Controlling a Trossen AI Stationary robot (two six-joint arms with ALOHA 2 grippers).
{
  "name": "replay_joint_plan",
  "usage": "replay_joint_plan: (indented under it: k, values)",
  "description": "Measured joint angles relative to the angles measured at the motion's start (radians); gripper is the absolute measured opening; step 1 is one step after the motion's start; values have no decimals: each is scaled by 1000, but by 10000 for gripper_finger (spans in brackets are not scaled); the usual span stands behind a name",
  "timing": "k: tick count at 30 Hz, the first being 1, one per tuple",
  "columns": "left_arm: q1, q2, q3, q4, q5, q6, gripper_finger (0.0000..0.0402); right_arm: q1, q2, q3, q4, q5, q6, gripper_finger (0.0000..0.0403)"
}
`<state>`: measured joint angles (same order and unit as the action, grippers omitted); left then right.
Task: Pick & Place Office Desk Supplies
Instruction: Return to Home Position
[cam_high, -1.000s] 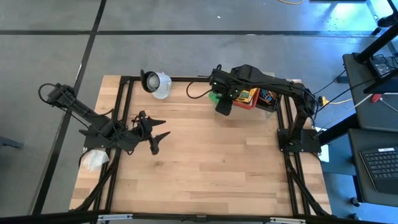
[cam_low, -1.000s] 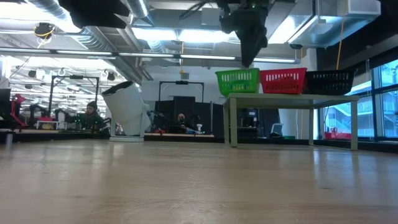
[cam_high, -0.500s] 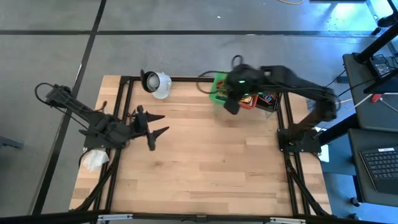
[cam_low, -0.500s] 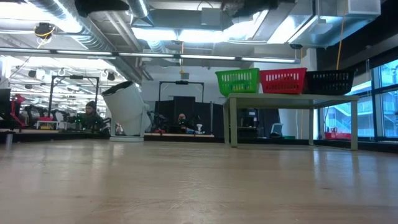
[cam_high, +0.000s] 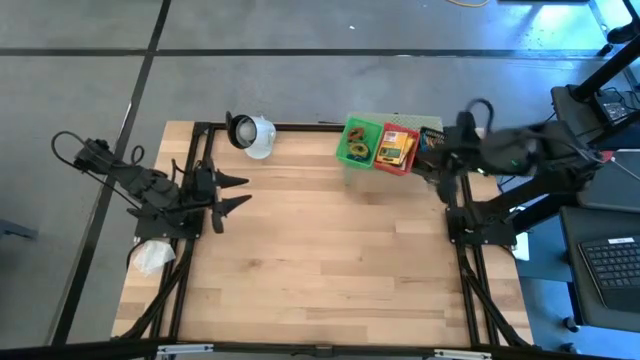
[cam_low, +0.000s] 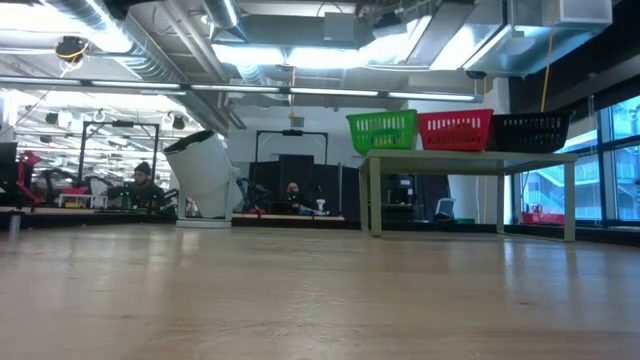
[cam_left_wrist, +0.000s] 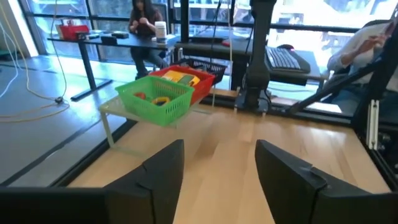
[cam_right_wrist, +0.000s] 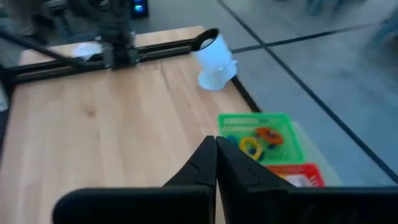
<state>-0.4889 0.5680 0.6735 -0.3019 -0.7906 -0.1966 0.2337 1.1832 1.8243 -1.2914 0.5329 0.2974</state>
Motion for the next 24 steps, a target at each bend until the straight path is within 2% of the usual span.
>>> replay_joint_plan:
  k: [4,8,13,17,24]
  values:
    - [0,-36,0,-46,3,-21,181,82,-139,-173,15,50,65,2]
    - [0,-56,-13,-54,55,-15,178,140,-287,-402,102,60,108,1]
    - [0,-77,-94,-26,64,-10,181,202,-456,-722,360,-23,67,1]
    - [0,-113,-201,131,58,48,182,234,-566,-931,584,-89,35,1]
    - [0,-191,-352,387,155,155,182,277,-656,-1159,813,-108,5,0]
